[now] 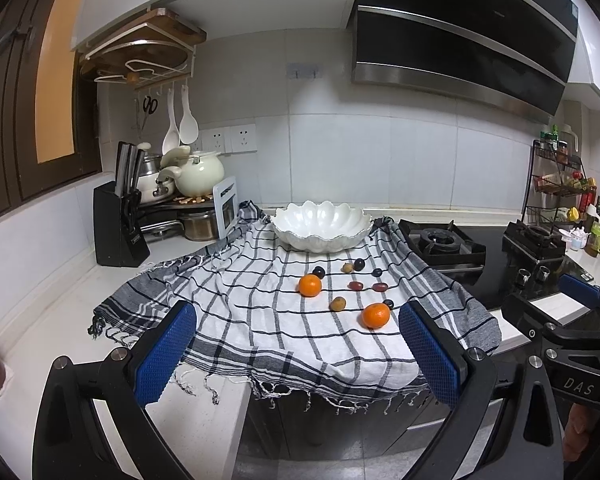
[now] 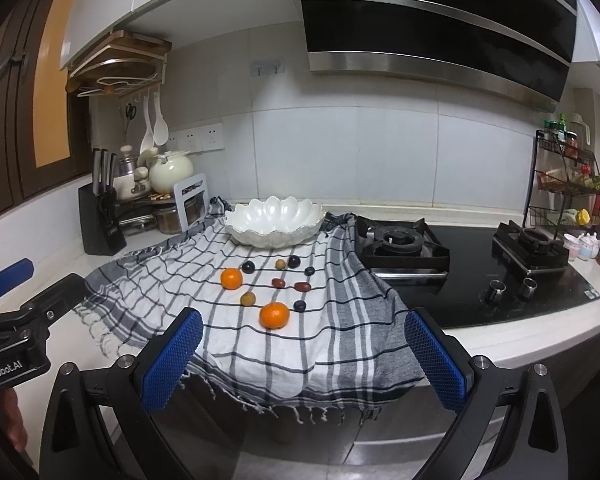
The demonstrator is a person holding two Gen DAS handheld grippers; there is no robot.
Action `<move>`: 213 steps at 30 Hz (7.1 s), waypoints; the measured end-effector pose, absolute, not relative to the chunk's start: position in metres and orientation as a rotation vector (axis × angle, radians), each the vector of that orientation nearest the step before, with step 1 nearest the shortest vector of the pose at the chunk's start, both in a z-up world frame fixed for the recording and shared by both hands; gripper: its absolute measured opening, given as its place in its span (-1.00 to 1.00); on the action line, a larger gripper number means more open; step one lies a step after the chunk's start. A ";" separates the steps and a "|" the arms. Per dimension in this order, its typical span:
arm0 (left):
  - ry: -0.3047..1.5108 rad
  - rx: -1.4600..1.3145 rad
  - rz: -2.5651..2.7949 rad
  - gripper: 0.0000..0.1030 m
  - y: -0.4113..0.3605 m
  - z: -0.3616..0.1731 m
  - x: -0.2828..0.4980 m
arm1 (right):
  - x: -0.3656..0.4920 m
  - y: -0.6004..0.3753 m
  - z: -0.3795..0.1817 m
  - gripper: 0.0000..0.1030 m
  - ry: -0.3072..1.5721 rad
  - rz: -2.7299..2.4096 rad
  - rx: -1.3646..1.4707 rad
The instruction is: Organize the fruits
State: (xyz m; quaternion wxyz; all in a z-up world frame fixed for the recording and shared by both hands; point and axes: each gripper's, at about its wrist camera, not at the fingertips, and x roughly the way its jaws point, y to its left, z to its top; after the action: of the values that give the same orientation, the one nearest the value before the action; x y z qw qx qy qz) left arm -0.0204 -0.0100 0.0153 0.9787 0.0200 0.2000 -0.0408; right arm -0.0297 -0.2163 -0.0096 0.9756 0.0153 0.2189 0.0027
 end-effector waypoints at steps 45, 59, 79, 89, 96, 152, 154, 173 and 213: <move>0.653 0.217 -0.303 0.39 -0.033 -0.067 0.190 | 0.143 -0.190 -0.101 0.54 0.681 0.076 0.024; 0.760 0.315 -0.457 0.01 -0.056 -0.122 0.240 | 0.179 -0.181 -0.145 0.28 0.790 0.092 0.027; 0.859 0.303 -0.577 -0.43 -0.078 -0.152 0.277 | 0.202 -0.184 -0.166 -0.04 0.836 0.147 0.082; 0.847 0.283 -0.560 -0.49 -0.075 -0.148 0.273 | 0.203 -0.185 -0.166 -0.06 0.843 0.148 0.092; 0.821 0.230 -0.526 -0.50 -0.063 -0.131 0.272 | 0.204 -0.184 -0.153 -0.07 0.822 0.133 0.088; 0.665 0.018 -0.196 -0.50 -0.053 -0.008 0.445 | 0.428 -0.213 -0.033 -0.07 0.564 0.235 -0.018; 0.684 0.015 -0.194 -0.50 -0.052 -0.012 0.461 | 0.446 -0.211 -0.038 -0.07 0.592 0.225 -0.032; 0.944 0.011 -0.171 -0.50 -0.053 -0.077 0.572 | 0.552 -0.203 -0.101 -0.06 0.854 0.229 -0.021; 0.614 0.084 -0.141 0.37 -0.026 0.026 0.381 | 0.370 -0.205 -0.006 0.15 0.558 0.136 -0.019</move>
State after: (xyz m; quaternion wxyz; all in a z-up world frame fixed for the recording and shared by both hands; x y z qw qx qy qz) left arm 0.3813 -0.0258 0.0259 0.9499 0.0415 0.3021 -0.0692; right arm 0.3698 -0.2047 -0.0058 0.9589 -0.0095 0.2754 0.0673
